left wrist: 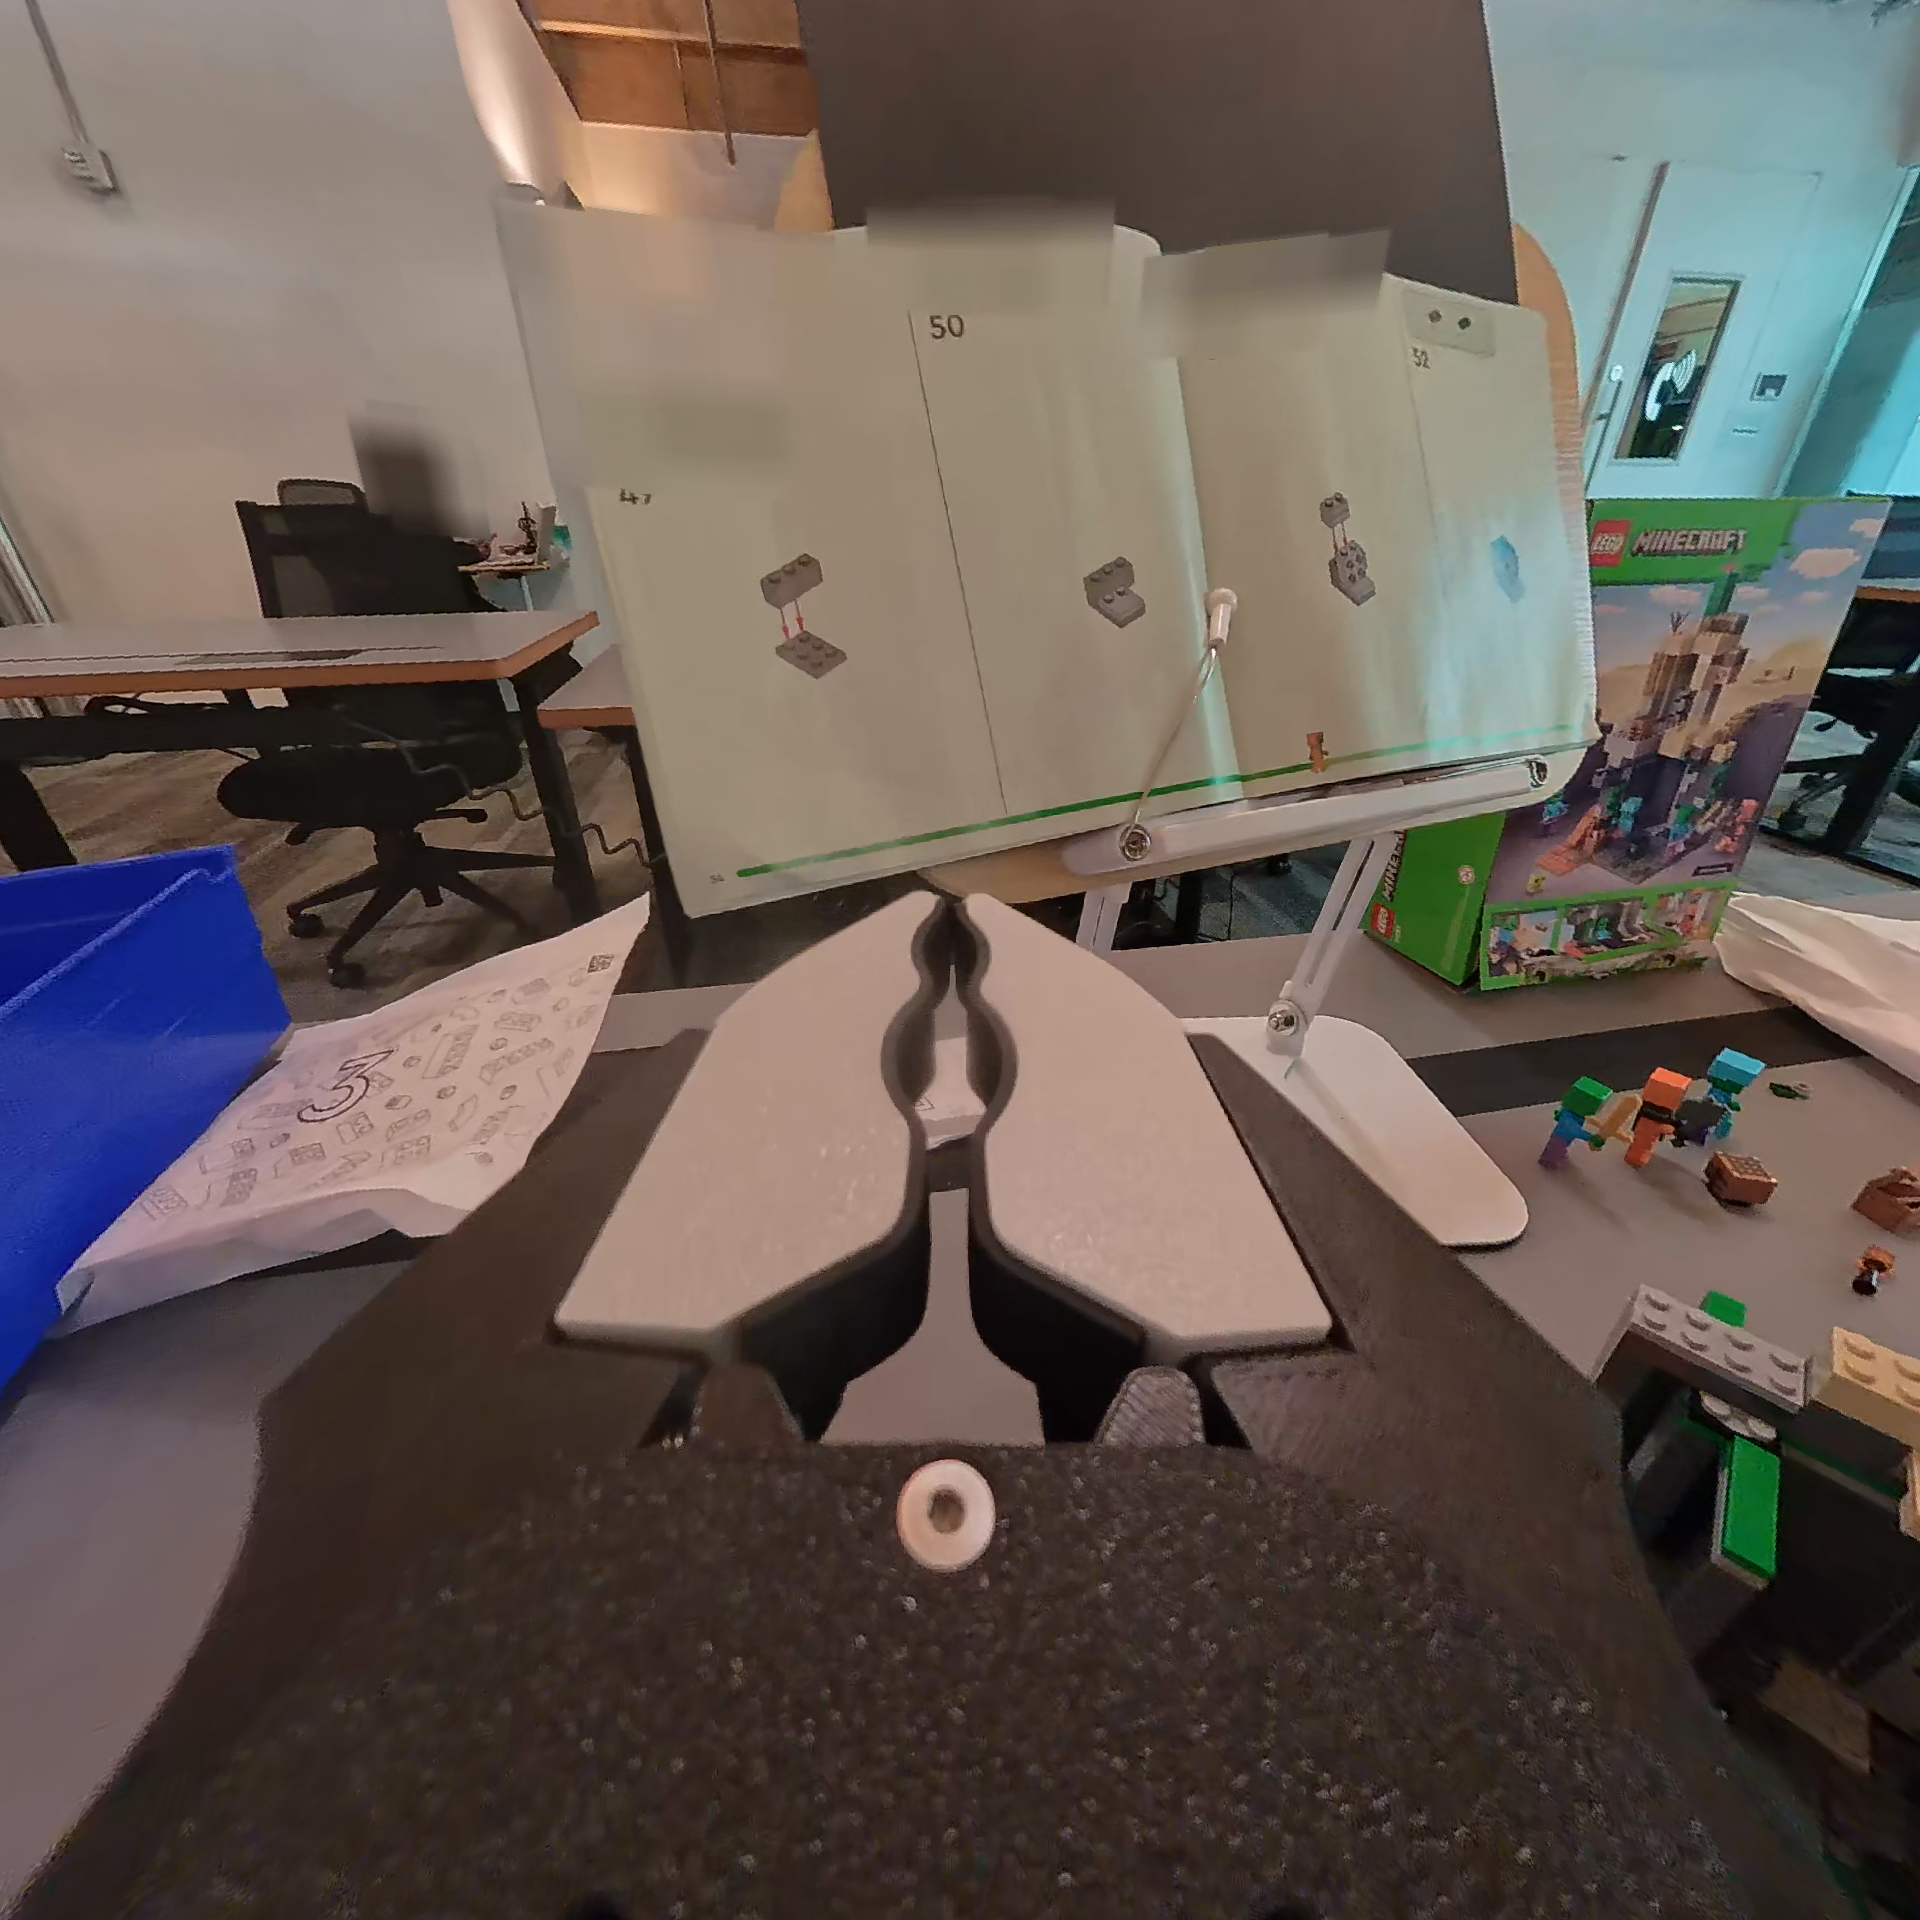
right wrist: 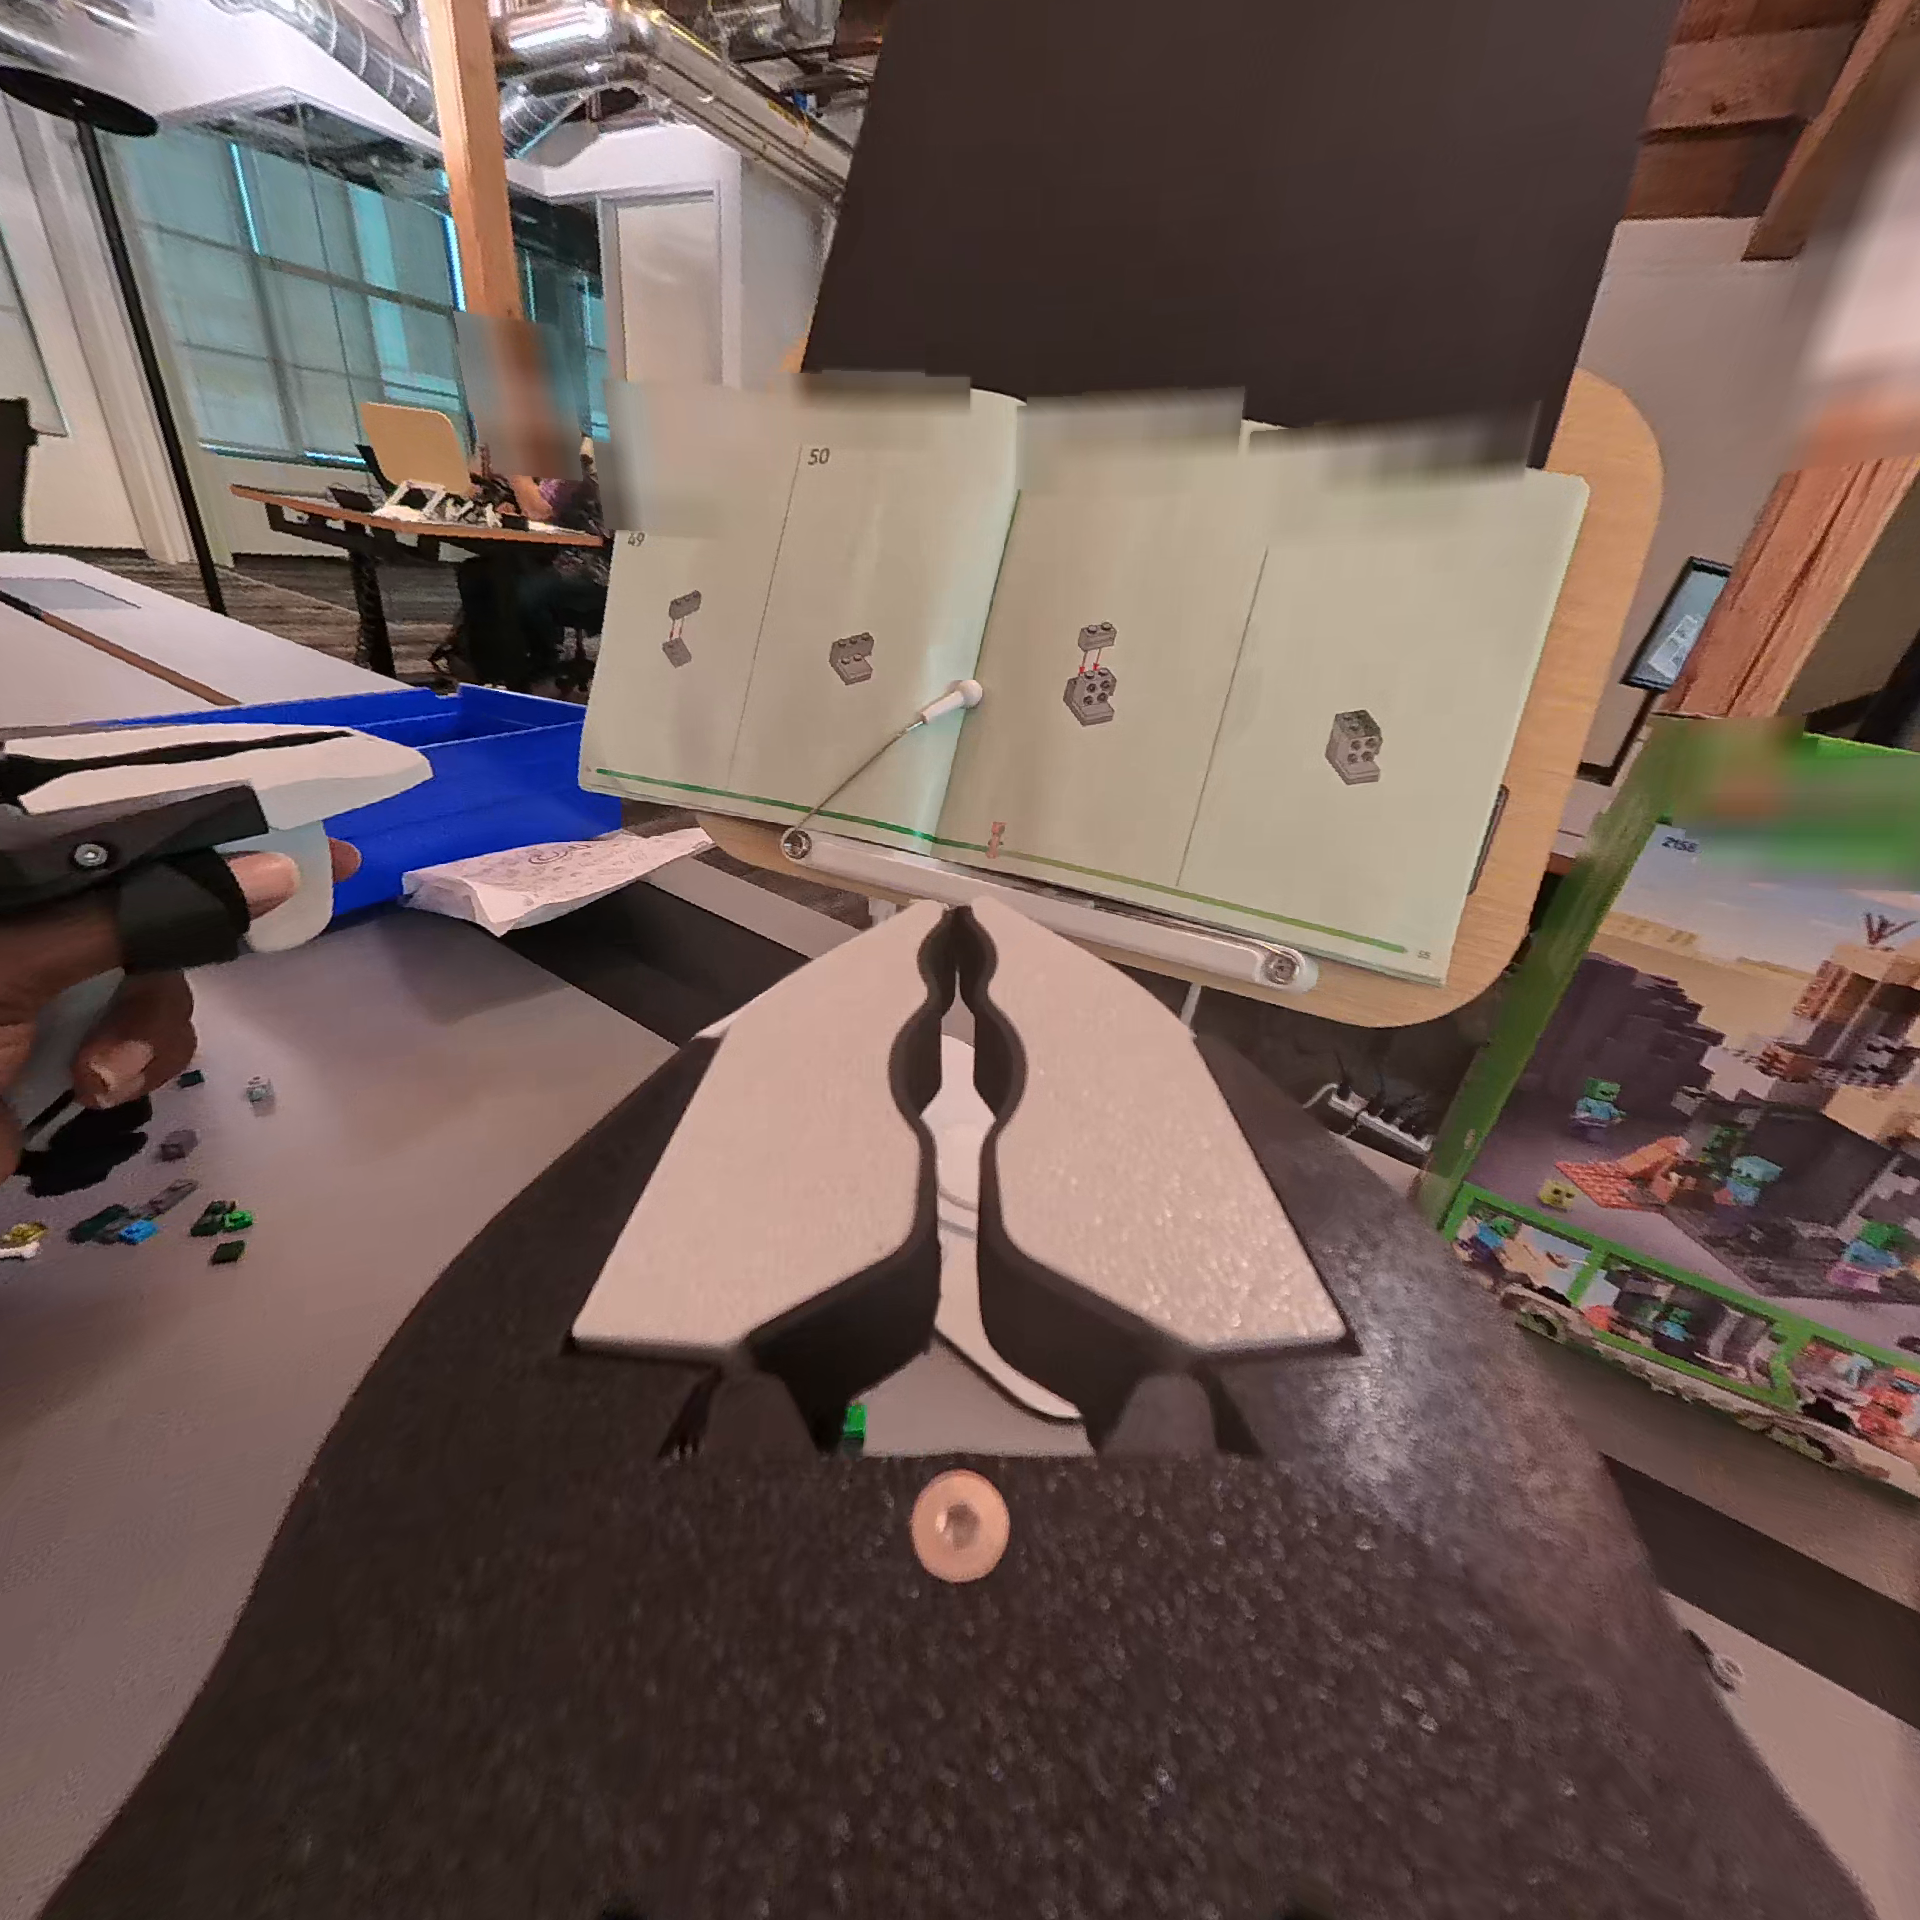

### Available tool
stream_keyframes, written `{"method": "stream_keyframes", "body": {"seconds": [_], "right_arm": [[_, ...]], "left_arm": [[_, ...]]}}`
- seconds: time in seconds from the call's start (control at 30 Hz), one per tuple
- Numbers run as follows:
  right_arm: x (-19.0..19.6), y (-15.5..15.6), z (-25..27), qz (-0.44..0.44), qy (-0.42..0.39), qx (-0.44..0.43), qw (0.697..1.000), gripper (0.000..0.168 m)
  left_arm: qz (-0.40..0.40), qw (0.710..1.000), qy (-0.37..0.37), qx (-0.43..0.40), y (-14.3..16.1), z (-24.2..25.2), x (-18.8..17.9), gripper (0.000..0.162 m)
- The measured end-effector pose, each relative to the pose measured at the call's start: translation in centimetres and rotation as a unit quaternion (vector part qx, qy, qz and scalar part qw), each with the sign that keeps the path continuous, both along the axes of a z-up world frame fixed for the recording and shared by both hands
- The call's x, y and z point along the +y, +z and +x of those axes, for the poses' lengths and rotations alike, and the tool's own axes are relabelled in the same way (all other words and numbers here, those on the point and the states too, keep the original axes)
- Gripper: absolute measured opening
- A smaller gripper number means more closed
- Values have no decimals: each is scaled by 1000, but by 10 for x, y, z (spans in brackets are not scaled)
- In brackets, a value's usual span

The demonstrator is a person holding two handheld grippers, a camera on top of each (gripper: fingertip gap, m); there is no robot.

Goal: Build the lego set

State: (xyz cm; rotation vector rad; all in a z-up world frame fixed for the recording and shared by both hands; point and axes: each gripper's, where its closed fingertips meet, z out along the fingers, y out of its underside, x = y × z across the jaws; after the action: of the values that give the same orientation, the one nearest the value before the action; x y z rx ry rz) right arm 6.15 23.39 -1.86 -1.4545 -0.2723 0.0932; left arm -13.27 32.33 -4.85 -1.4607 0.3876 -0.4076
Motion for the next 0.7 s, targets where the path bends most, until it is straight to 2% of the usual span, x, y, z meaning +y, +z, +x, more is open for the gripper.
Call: {"method": "stream_keyframes", "body": {"seconds": [0.27,0.43,0.6,0.7], "right_arm": [[3,-7,10,-11,-11,-21,1000,0],[-5,-24,1,-75,89,-100,988,0],[-30,-52,8,-130,206,-172,955,14],[-40,-80,19,-214,255,-143,932,32]], "left_arm": [[1,1000,-10,22,-5,12,-4,0],[6,1000,-22,19,4,14,-10,0],[8,999,-39,18,12,19,-16,0],[5,998,-53,21,13,23,-20,0]]}}
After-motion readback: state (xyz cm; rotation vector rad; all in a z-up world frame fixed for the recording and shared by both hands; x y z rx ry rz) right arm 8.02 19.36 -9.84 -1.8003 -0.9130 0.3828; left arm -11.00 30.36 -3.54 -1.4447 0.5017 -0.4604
